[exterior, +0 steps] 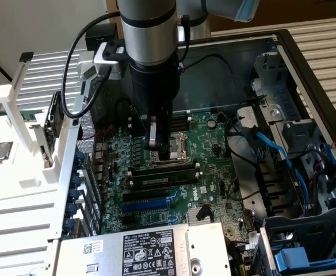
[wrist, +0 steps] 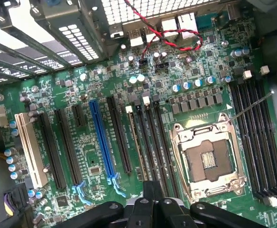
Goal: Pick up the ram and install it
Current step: 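Press down the ram until it locks into place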
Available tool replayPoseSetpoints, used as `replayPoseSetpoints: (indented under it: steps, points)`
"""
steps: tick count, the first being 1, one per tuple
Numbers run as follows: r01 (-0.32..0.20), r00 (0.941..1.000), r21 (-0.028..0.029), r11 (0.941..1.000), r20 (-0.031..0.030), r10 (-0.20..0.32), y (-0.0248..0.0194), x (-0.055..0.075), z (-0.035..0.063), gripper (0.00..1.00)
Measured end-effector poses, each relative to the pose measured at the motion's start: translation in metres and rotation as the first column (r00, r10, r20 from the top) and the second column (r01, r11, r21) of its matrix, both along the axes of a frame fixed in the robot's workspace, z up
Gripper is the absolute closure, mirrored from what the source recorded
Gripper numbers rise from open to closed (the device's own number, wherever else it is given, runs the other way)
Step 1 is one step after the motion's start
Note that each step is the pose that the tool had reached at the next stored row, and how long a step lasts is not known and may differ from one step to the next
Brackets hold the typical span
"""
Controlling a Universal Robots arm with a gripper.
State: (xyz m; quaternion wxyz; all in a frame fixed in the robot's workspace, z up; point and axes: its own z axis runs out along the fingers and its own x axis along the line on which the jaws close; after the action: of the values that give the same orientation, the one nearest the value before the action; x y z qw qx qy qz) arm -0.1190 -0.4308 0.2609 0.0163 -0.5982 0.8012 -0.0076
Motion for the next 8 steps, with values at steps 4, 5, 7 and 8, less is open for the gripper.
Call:
replayPoseSetpoints:
  steps: [4,5,7,8]
  points:
    - [0.058,0.9983,0.0005,0.9983,0.0000,-0.058,0.0000,0.0000,0.0000,0.90]
    - [0.072,0.9974,0.0005,0.9974,0.0000,-0.072,0.0000,0.0000,0.0000,0.90]
    - [0.125,0.9922,0.0005,0.9922,0.0000,-0.125,0.0000,0.0000,0.0000,0.90]
    - [0.136,0.9907,0.0006,0.9907,0.0000,-0.136,0.0000,0.0000,0.0000,0.90]
